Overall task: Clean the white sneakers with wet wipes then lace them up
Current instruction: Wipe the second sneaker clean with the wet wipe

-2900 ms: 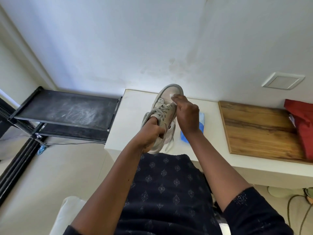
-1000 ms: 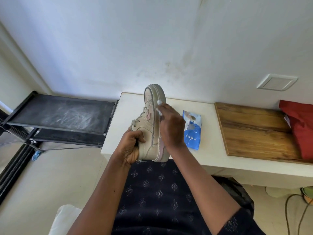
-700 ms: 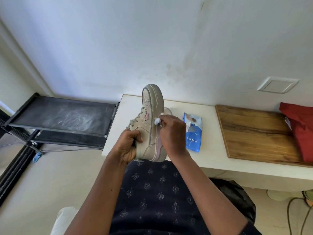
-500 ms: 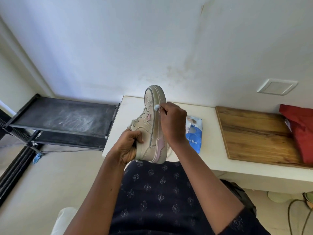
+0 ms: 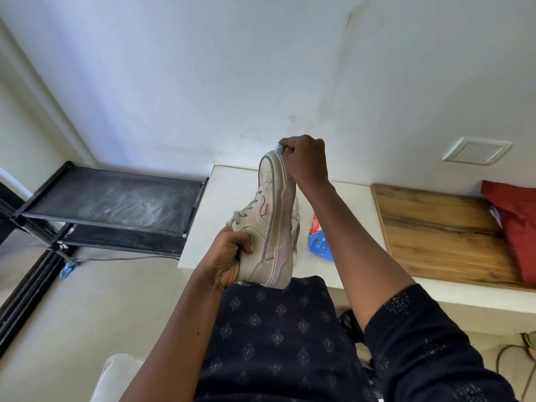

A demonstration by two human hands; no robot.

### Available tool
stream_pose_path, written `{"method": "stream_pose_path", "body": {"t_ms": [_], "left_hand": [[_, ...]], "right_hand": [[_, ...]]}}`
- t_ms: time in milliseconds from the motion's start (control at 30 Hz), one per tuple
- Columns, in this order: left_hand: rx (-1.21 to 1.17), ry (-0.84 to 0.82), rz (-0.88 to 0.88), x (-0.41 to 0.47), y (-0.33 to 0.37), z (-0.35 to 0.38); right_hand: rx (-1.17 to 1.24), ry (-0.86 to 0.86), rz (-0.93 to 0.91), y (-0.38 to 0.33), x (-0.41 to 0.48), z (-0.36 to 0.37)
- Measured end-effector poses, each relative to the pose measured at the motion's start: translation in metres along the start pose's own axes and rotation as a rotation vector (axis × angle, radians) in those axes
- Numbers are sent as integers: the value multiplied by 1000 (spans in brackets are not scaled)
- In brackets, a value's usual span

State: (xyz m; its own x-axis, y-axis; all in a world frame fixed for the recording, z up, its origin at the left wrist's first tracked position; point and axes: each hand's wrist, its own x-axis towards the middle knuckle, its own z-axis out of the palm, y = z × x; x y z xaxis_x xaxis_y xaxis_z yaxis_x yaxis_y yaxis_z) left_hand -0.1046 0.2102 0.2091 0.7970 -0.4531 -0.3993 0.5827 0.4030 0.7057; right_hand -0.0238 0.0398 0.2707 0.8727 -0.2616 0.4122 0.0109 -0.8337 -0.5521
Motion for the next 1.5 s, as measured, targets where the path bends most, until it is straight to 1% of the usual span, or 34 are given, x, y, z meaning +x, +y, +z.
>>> {"method": "stream_pose_path", "body": {"t_ms": [67, 133, 200, 267, 333, 400, 533, 600, 767, 867, 933, 1033, 1233, 1367, 1500], "left_hand": [[-11, 14, 9, 0, -2, -1], [-33, 15, 7, 1, -4, 1], [-51, 9, 2, 1, -5, 3], [-72, 2, -7, 2, -4, 3], [-101, 5, -29, 3, -4, 1], [-128, 12, -43, 3, -5, 0], [-184, 26, -37, 4, -5, -4], [-179, 36, -14, 5, -5, -7], [-144, 40, -21, 2, -9, -11], [-182, 17, -54, 2, -7, -8], [-193, 6, -81, 2, -5, -7], [-139, 5, -104, 3, -5, -6], [-47, -51, -96, 0, -7, 5], [-41, -17, -69, 7, 0, 6], [-73, -3, -111, 11, 2, 1]], "right_hand": [[-22, 38, -46, 3, -7, 0], [-56, 110, -113, 4, -17, 0], [-48, 172, -193, 4, -31, 1], [-17, 195, -218, 5, -47, 3], [34, 175, -216, 6, -63, 4], [18, 156, -231, 7, -78, 6], [21, 8, -219, 11, -112, 17], [44, -34, -226, 13, -132, 18], [78, -84, -326, 14, -157, 8], [53, -88, -360, 10, -158, 1], [34, -67, -343, 9, -152, 2], [-37, -64, -302, 2, -142, 9], [-79, 87, -246, -5, -94, 8], [-55, -22, -263, -6, -97, 9], [19, -106, -317, -1, -129, 5]]}}
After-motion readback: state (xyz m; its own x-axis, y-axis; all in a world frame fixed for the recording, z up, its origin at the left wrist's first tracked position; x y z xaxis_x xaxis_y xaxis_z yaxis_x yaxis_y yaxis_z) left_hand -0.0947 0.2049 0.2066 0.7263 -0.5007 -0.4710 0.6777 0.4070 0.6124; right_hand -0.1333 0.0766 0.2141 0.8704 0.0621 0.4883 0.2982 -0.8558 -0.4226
